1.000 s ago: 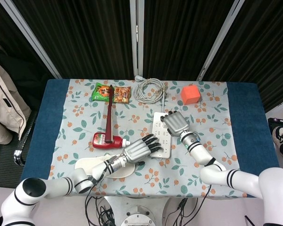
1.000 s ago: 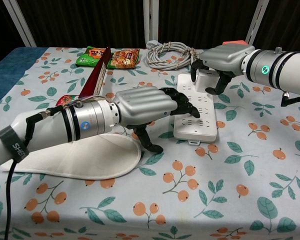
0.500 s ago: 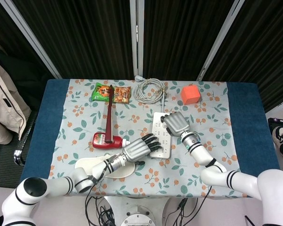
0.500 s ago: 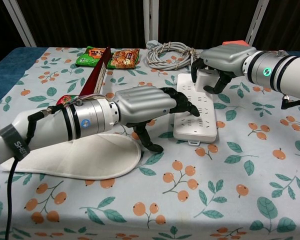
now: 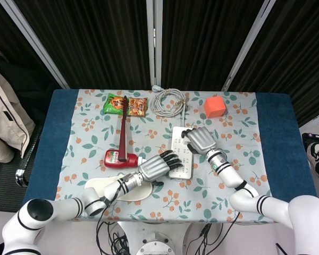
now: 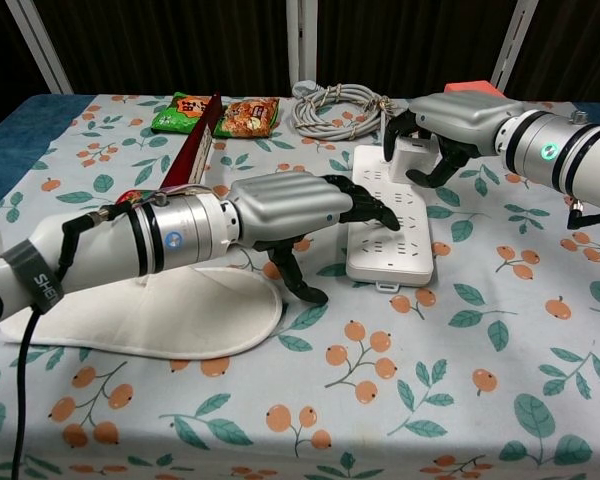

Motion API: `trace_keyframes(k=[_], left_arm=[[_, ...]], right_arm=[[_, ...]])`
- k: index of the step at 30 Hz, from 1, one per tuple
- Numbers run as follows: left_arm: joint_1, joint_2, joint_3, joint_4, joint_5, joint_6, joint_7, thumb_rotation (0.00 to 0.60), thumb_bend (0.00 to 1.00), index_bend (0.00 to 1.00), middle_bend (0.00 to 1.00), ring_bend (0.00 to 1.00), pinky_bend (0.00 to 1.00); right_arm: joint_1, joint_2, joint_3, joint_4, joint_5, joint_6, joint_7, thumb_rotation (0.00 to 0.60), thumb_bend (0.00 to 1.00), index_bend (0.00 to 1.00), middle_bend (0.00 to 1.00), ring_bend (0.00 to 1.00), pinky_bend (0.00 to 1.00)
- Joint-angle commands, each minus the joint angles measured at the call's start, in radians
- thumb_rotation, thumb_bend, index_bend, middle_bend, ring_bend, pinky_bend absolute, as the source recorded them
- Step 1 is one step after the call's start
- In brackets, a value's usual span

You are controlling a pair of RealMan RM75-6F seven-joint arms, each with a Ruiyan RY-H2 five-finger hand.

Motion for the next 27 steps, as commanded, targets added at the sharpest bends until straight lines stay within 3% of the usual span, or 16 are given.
trace_keyframes(k=[1, 27], left_arm=[[-0.004, 0.004, -0.002, -0.003, -0.005, -0.005, -0.009, 0.6, 0.07, 0.13, 0.14, 0.06, 0.07], [-0.017, 0.02, -0.007, -0.01, -0.042, -0.033, -0.015, 0.6, 0.07, 0.13, 0.15, 0.06, 0.07]], right_arm=[[-0.014, -0.015, -0.005, 0.026, -0.027, 0.015, 0.045, 0.6, 0.69, 1.0, 0.74, 0.58, 0.54], [-0.072, -0.055, -0.008, 0.105, -0.132, 0.109, 0.233, 0.6, 0.71, 1.0, 0.75, 0.59, 0.57]])
